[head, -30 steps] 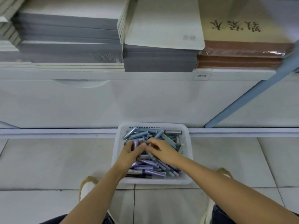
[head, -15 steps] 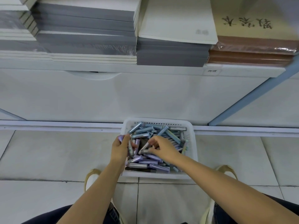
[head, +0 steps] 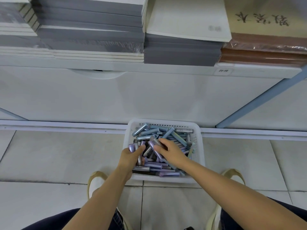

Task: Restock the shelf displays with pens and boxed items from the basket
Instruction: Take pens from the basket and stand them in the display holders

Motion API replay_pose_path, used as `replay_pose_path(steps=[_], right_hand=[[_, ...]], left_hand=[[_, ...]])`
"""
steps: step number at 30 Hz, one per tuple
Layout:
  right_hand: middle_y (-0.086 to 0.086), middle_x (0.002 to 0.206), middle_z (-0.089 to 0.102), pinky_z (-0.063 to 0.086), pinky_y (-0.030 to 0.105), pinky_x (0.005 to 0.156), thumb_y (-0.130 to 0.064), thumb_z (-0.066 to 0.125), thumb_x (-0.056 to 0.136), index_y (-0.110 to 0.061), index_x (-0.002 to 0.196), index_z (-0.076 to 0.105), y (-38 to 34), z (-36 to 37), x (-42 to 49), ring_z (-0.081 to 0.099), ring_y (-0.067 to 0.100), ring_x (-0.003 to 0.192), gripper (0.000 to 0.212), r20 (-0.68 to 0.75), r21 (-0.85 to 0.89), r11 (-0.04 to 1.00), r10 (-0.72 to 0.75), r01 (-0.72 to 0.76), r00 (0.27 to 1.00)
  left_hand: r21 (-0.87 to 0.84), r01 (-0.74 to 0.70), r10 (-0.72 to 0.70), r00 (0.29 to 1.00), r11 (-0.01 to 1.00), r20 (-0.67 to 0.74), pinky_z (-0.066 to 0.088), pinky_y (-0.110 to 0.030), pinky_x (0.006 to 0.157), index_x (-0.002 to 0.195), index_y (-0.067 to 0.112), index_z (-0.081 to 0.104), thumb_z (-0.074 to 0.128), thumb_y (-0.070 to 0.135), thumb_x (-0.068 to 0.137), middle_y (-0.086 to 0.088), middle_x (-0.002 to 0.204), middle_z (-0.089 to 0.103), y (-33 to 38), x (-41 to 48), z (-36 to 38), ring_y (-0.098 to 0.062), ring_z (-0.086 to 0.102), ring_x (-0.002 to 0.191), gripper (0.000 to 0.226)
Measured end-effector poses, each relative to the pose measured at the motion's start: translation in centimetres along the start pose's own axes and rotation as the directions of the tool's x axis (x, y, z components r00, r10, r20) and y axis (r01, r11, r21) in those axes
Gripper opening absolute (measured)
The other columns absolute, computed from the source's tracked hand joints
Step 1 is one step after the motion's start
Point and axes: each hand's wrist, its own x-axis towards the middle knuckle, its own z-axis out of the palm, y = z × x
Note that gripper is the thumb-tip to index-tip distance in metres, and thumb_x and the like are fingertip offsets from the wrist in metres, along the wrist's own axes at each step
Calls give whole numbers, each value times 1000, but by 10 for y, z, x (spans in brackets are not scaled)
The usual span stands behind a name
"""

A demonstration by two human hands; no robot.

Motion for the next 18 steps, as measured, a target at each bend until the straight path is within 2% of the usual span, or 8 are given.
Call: replay_pose_path(steps=[3, 5, 8, 10, 12, 15, 16, 18], right_hand=[[0, 78, 61, 44, 23, 62, -25, 54, 99, -14, 100, 63, -17, -2, 0, 56, 7, 68, 14, -35, 248, 969, -6, 15, 999], [10, 88, 70, 52, 28, 65, -26, 54, 99, -10, 110, 64, -29, -8, 1, 66, 17, 76, 21, -60, 385, 922, 0, 23, 998], [5, 86, 72, 55, 37, 71, -23, 55, 98, -18, 104, 67, -52, -25, 3, 67, 19, 78, 15, -115, 429, 899, -47, 92, 992], [1, 81, 68, 51, 29, 65, -21, 55, 98, -20, 101, 67, -71, -40, 4, 62, 16, 74, 13, -154, 431, 890, -88, 147, 984], [7, 81, 63, 47, 26, 61, -20, 54, 99, -18, 104, 67, -90, -55, 2, 58, 19, 72, 14, -171, 444, 874, -132, 196, 976], [7, 83, 64, 52, 25, 60, -17, 51, 100, -11, 116, 62, -121, -77, -7, 61, 14, 68, 20, -140, 491, 842, -176, 223, 974], [9, 85, 64, 54, 26, 61, -16, 50, 100, -7, 120, 59, -131, -85, -11, 63, 14, 68, 23, -135, 497, 838, -181, 224, 974], [9, 84, 66, 57, 28, 67, -16, 49, 101, -4, 119, 55, -151, -102, -21, 65, 16, 71, 23, -158, 455, 856, -194, 246, 968]], left_hand=[[-90, -2, 10, 995, 996, 96, 52, -28, 51, 86, 2, 66, 71, 27, 85, -10, 61, 62, 9, -8, 16, -17, 56, 50, 25], [-171, -34, 62, 986, 985, 157, 55, -26, 55, 90, 1, 69, 68, 26, 87, -15, 70, 68, 21, -15, 25, -18, 63, 57, 25], [-263, -108, 164, 966, 959, 201, 60, -33, 68, 101, -2, 69, 66, 22, 87, -21, 84, 71, 48, -26, 36, -26, 68, 72, 28], [-298, -141, 210, 953, 944, 216, 59, -30, 63, 91, 0, 71, 66, 22, 84, -18, 75, 70, 69, -35, 45, -22, 67, 63, 24], [-287, -184, 249, 945, 940, 210, 56, -26, 59, 76, 2, 73, 68, 23, 80, -16, 68, 68, 90, -45, 52, -20, 64, 57, 22], [-232, -283, 324, 932, 931, 164, 53, -39, 83, 92, -9, 66, 69, 28, 85, -29, 88, 63, 118, -62, 59, -30, 60, 79, 38], [-197, -340, 371, 916, 919, 151, 52, -36, 81, 88, -6, 66, 66, 31, 88, -27, 84, 62, 126, -70, 60, -28, 59, 79, 37], [-132, -451, 466, 874, 883, 136, 49, -19, 56, 58, 3, 62, 60, 37, 90, -11, 55, 59, 142, -85, 62, -14, 56, 52, 47]])
